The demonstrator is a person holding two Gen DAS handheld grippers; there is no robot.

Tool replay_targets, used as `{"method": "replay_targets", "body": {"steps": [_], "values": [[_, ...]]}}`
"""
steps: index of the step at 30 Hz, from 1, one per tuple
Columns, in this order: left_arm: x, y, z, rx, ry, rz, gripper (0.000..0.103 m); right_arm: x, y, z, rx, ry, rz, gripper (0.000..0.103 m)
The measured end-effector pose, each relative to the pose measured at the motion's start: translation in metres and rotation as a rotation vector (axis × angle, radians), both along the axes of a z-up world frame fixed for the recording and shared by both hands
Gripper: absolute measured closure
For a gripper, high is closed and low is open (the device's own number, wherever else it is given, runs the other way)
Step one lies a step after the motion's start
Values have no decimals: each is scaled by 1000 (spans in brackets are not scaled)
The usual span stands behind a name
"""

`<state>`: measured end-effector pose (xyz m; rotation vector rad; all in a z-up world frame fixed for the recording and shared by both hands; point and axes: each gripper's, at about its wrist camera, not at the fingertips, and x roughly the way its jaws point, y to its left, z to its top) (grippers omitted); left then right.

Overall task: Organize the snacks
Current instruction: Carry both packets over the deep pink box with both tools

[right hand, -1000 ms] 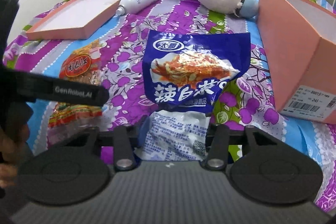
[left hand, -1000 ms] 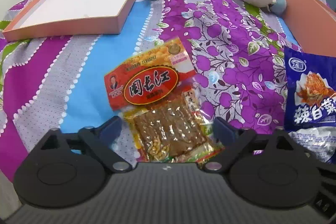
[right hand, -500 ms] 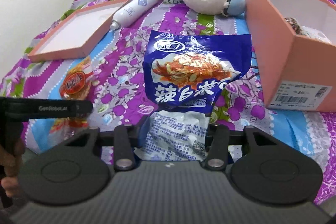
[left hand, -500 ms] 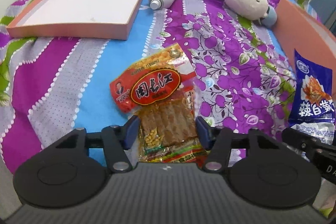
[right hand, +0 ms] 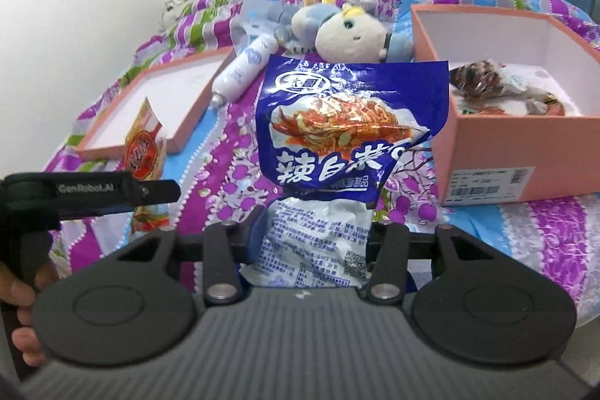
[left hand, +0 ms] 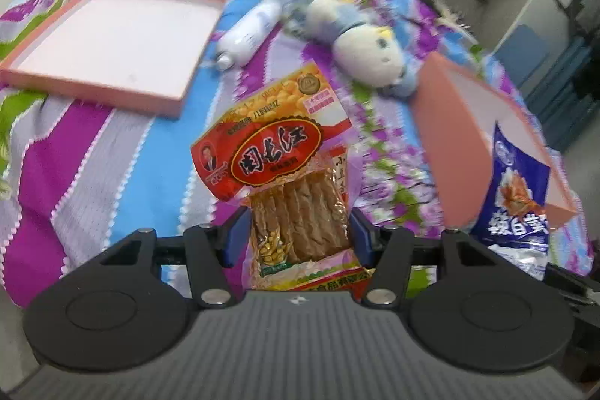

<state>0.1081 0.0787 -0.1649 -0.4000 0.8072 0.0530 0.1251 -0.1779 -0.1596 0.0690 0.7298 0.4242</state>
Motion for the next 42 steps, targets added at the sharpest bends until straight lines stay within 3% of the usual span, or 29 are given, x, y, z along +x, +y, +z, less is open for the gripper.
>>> {"method": "replay_targets", "body": {"steps": [10,18,29,42], "values": [[-17,-32,58,-44,-113,-82,43,-27,-31,45,51,-76,-55,54],[3,-69,82,-75,-163,-166,43,-23,-68,62,41,-107,-122,54],[82,-125,91,-95,-163,-299,43,31,-130,67,20,-107,-243,54],[220,-195,63,-120,-70,-404,43,139,-185,46,-20,-44,-294,54]]}}
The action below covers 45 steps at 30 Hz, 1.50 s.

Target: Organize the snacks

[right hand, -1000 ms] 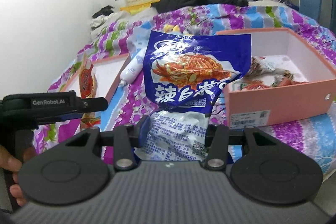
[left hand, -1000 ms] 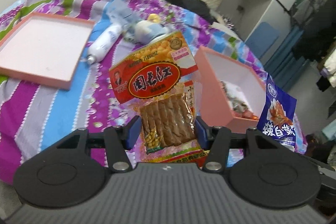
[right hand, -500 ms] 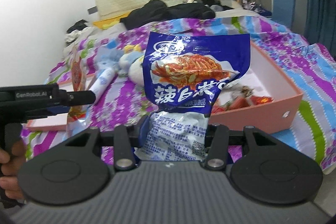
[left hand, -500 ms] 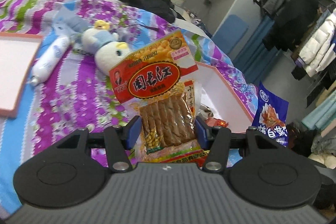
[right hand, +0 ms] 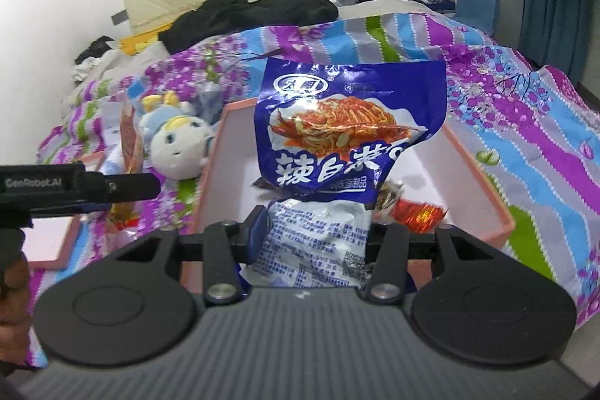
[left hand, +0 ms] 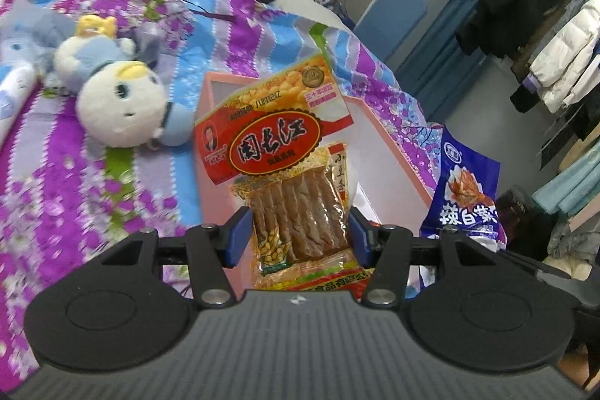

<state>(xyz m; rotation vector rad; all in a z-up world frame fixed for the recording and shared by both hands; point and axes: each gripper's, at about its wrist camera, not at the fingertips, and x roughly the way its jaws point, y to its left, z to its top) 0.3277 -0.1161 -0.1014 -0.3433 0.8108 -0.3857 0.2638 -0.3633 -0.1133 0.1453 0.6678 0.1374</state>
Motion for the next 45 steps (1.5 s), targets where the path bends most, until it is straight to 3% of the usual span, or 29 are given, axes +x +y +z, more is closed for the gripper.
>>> {"method": "replay_targets", "body": {"steps": [9,15,18,20,22,29,39,45], "values": [[90,-39,-32,15,41,-54,43,68,-36,-34,-13,56,-43,54],[120,-54,-61,31,91,-65,42,95,-48,-67,4,129,-48,53],[126,-56,-70,39,100,-61,30,101,-49,-73,14,155,-59,50],[125,-55,-71,47,99,-56,24,101,-51,-73,30,165,-77,38],[123,-52,-66,46,85,-60,24,97,-51,-71,29,160,-89,30],[84,-38,-18,46,16,-51,24,65,-43,-34,30,85,-107,30],[0,-20,58,42,-87,-49,24,0,-30,41,60,-55,-112,30],[-50,-9,90,44,-148,-46,24,-38,-21,71,67,-108,-108,30]]}}
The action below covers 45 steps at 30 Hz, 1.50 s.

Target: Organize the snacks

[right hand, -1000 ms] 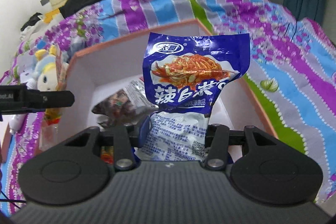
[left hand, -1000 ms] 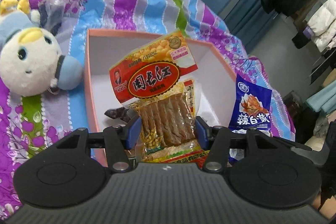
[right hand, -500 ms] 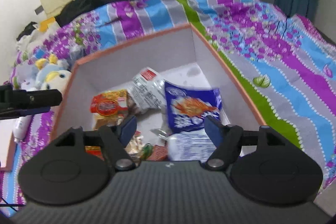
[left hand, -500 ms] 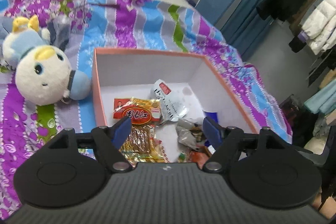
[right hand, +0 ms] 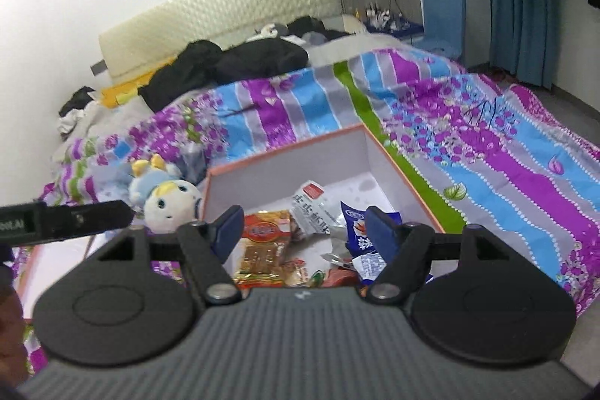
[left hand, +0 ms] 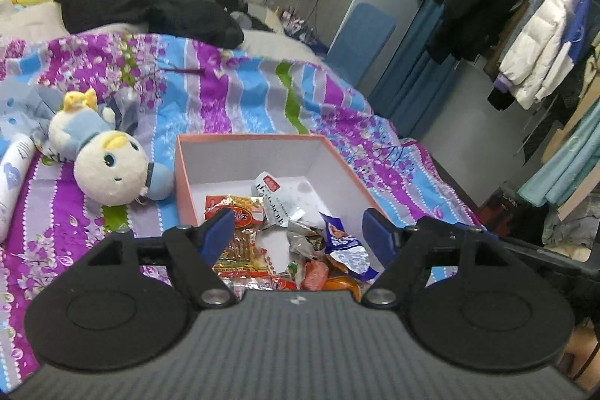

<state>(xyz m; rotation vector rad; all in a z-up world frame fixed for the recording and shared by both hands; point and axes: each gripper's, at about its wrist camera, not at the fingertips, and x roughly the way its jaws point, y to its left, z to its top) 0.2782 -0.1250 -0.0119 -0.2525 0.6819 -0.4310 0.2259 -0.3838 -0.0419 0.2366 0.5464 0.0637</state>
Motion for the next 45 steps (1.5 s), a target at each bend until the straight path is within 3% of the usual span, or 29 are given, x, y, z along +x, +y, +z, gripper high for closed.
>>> {"method": "replay_targets", "body": {"steps": [14,23,37,45], "values": [[-78,22,40,14,-99,-5,24,-67,20,36,0,-109,1,30],[-112,31,49,40,-144,3,24,-102,33,36,-1,-128,11,30],[-157,44,33,64,-160,1,22,-153,52,15,-42,-146,-27,30],[-188,49,18,133,-156,29,20,-172,65,10,-19,-137,-23,30]]}}
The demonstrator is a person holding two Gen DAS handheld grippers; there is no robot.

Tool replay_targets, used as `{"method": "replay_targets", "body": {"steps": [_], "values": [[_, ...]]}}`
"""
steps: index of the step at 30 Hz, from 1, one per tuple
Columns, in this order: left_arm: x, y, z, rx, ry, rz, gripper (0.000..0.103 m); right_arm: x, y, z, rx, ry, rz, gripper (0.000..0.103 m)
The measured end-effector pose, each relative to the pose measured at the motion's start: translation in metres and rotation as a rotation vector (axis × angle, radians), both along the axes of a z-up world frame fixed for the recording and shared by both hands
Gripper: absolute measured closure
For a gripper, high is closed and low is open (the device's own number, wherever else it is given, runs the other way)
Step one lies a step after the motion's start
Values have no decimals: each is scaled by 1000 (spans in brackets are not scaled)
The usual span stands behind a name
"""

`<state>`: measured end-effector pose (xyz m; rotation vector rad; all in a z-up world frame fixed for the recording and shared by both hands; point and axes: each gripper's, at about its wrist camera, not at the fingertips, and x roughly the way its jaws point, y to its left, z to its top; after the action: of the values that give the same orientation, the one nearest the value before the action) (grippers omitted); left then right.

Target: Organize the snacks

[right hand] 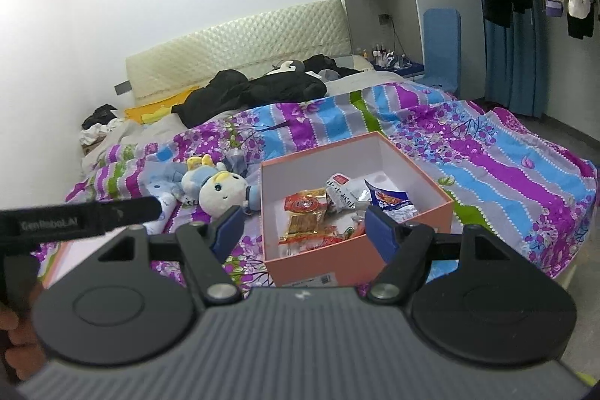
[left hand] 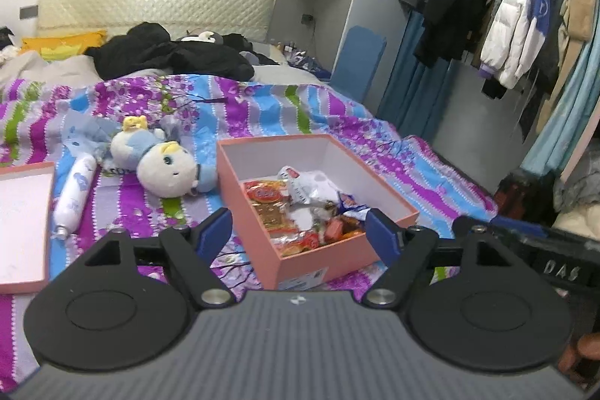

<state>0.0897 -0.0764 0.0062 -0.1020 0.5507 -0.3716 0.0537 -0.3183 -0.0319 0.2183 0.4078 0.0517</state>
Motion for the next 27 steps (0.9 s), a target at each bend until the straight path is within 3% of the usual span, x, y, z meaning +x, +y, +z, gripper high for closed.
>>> {"method": "replay_targets", "body": {"steps": [7,8,9,11,27], "values": [[-6,5,-9,30,1,44,5,-7,3,-7,-46,-15,-36,30],[-4,5,-9,36,-4,49,4,-5,2,-7,-52,-11,-38,26],[-3,5,-9,39,-7,53,3,-5,1,-8,-54,-8,-39,11],[0,4,-8,37,-7,53,2,-4,-2,-10,-52,-11,-56,0],[10,-4,-7,73,11,56,1,0,-11,-17,-20,9,-83,0]]}}
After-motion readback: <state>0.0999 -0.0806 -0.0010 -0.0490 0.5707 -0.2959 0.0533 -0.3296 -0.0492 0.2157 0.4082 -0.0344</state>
